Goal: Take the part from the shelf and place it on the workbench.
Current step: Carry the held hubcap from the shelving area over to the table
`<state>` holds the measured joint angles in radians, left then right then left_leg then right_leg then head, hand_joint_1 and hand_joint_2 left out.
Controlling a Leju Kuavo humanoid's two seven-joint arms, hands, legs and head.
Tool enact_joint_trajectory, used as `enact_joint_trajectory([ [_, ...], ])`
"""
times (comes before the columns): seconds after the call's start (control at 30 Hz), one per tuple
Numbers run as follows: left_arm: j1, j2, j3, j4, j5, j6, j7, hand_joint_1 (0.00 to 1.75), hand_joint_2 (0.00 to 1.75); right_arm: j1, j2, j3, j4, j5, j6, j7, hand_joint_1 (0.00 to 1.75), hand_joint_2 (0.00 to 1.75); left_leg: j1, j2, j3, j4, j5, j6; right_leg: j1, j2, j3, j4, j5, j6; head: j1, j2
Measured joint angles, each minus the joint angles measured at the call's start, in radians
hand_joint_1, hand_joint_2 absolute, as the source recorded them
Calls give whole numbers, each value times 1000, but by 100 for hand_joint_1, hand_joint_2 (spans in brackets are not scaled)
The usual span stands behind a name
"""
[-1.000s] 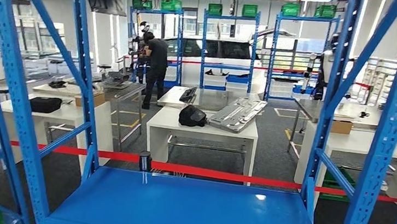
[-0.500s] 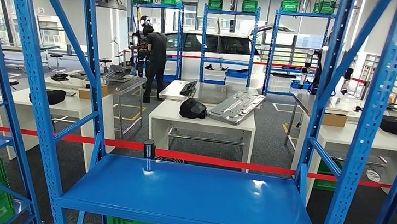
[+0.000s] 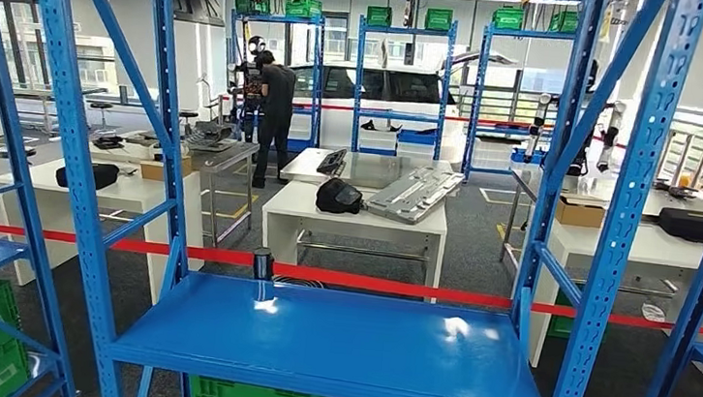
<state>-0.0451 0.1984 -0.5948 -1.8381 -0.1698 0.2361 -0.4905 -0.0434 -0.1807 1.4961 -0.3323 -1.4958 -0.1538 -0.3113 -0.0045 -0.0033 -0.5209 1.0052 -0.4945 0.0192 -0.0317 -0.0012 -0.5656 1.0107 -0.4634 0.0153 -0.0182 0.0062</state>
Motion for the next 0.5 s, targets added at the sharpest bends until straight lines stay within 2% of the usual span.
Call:
enact_joint_trajectory([
  [0.07,0,0,1,0,-1,0,0,175,175,0,0,0,0,0,0,0,0,0,-5,2,-2,-11,11,8,-2,-1,-2,-4,8,13,-1,0],
  [0.13,-1,-1,1,-1,-1,0,0,175,175,0,0,0,0,0,0,0,0,0,-2,5,-2,-33,30,21,1,0,-19,19,-10,15,1,1],
  [0.17,-2,-2,1,-1,-1,0,0,175,175,0,0,0,0,0,0,0,0,0,0,7,-4,-43,41,27,2,0,-38,60,-35,11,3,1],
  [0.23,-1,-2,0,0,-1,0,0,175,175,0,-2,0,0,0,0,0,0,0,-3,8,-18,-46,53,33,3,0,-94,189,-101,1,6,0],
  [0.27,1,-3,0,0,-1,0,0,175,175,1,-3,0,0,0,0,0,0,0,-6,8,-26,-45,58,34,4,0,-114,244,-122,1,7,0],
  [0.3,2,-3,-1,0,-1,0,0,175,175,1,-4,0,1,0,0,0,0,0,-8,8,-32,-44,62,34,4,0,-118,268,-130,5,7,1],
  [0.33,3,-3,-1,0,-2,0,0,175,175,2,-5,0,1,0,0,0,0,0,-9,8,-38,-42,66,33,4,0,-100,248,-121,12,8,1],
  [0.43,4,-3,-1,1,-4,-1,0,175,175,1,-7,0,1,0,0,0,0,0,-9,8,-50,-28,70,30,4,0,15,61,-59,31,9,1],
  [0.47,4,-3,-1,1,-4,-1,0,175,175,1,-7,0,2,0,0,0,0,0,-9,8,-52,-25,70,30,4,0,35,26,-48,33,9,1],
  [0.5,4,-3,-1,1,-4,-1,0,175,175,1,-7,0,2,0,0,0,0,0,-9,8,-52,-23,70,30,3,-1,41,16,-46,34,9,1],
])
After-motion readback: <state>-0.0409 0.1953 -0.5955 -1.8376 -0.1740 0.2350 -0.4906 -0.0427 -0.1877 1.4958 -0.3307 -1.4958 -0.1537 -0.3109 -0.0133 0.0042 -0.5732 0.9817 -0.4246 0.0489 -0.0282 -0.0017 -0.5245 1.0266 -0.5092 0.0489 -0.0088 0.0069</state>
